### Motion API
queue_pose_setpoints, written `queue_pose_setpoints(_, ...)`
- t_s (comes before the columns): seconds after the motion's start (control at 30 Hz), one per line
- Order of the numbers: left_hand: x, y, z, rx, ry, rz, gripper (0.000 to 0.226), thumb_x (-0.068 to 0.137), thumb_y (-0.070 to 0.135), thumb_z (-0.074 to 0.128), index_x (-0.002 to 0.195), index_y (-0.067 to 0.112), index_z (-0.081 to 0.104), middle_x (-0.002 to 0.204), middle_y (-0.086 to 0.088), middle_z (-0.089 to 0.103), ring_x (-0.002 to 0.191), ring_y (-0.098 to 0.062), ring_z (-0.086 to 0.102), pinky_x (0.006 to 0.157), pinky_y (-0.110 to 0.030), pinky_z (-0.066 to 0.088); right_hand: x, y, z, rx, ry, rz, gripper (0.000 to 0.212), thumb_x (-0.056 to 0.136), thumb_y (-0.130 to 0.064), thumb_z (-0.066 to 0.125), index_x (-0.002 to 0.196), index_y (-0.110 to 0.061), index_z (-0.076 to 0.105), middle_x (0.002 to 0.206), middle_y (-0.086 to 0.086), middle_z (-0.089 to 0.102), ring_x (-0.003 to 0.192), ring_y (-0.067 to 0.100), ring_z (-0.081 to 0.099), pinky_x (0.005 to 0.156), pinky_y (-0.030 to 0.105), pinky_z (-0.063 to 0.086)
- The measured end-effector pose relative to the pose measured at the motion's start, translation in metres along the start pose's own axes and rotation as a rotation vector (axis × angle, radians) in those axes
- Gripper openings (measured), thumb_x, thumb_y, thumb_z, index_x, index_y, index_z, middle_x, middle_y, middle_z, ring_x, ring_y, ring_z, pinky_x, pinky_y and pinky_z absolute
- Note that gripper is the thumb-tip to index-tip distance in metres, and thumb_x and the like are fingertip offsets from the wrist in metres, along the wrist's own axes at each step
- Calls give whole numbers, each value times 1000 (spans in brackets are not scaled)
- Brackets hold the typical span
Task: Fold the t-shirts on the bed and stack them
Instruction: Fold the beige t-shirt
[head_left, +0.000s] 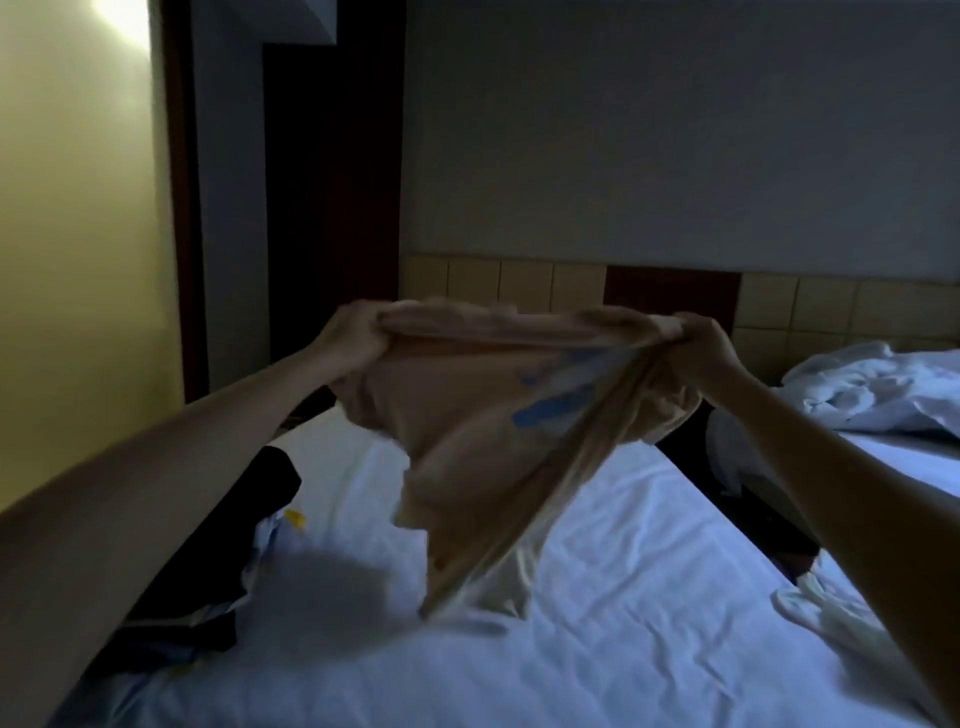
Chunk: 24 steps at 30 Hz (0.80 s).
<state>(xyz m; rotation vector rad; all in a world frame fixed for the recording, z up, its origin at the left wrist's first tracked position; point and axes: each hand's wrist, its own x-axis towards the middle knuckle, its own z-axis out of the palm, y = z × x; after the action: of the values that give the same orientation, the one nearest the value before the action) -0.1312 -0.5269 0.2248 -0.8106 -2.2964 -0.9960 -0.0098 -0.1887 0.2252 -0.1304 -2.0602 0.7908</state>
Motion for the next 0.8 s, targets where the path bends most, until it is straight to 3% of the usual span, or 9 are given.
queue_pose_setpoints(0.17, 22, 4, -39, 259, 129, 101, 10, 92, 10, 45, 84, 17, 44, 90, -9, 50, 78, -25, 49, 62, -32, 31, 9, -15, -12, 13, -247, -256, 34, 77, -2, 60, 108, 10, 58, 102, 14, 59, 99, 19, 52, 80, 32, 39)
queue_pose_setpoints(0.23, 19, 5, -43, 246, -10, 88, 11, 92, 11, 47, 83, 15, 45, 85, -6, 50, 77, -21, 48, 60, -31, 29, 12, -15, -17, -55, -461, -242, 32, 82, 1, 67, 113, 0, 60, 109, 13, 62, 105, 18, 52, 90, 34, 42)
queue_pose_setpoints(0.3, 13, 3, -44, 146, -181, 5, 11, 92, 10, 51, 82, 14, 48, 83, -2, 52, 79, -17, 49, 59, -27, 31, 12, -9, -15, -104, -578, -150, 20, 80, -4, 70, 93, -18, 64, 97, 6, 65, 100, 19, 57, 92, 40, 45)
queue_pose_setpoints(0.43, -7, -3, -21, -215, -262, -175, 13, 94, 16, 55, 105, 18, 61, 105, -2, 61, 95, -17, 59, 71, -23, 47, -6, -6, 2, 91, -451, 24, 16, 87, 6, 57, 100, -1, 62, 96, 15, 62, 96, 30, 60, 85, 44, 49)
queue_pose_setpoints(0.5, -16, -6, -11, -260, -333, -279, 24, 94, 23, 57, 115, 12, 63, 110, -8, 63, 100, -23, 61, 81, -30, 50, -21, -3, 7, 229, -481, 103, 27, 87, 9, 53, 113, 8, 58, 97, 14, 63, 89, 21, 62, 81, 37, 50)
queue_pose_setpoints(0.57, -27, -15, -1, -178, -495, -309, 34, 92, 31, 60, 121, 12, 60, 115, -7, 62, 105, -22, 60, 93, -33, 48, -36, 0, 12, 358, -563, 163, 30, 78, -10, 74, 107, -5, 69, 80, -6, 68, 70, -1, 63, 71, 18, 49)
queue_pose_setpoints(0.63, -42, -28, 17, 245, -641, -236, 37, 84, 43, 66, 113, 21, 61, 105, 3, 62, 97, -16, 59, 88, -29, 47, -49, 3, 16, 140, -753, 151, 36, 75, -25, 78, 107, -14, 68, 73, -24, 63, 69, -11, 58, 65, 9, 43)
queue_pose_setpoints(0.7, -57, -38, 39, 590, -634, -189, 24, 79, 46, 69, 89, 26, 62, 82, 8, 60, 80, -13, 58, 76, -27, 48, -63, 11, 28, -349, -967, 92, 35, 85, -26, 68, 116, -20, 55, 90, -18, 55, 86, 1, 52, 74, 15, 39)
queue_pose_setpoints(0.8, -60, -52, 59, 498, -611, -196, 14, 89, 24, 57, 75, 23, 55, 71, 6, 50, 70, -15, 51, 66, -25, 42, -68, 43, 47, -684, -997, -41, 35, 83, -26, 69, 111, -8, 60, 95, -2, 54, 89, 14, 50, 79, 23, 35)
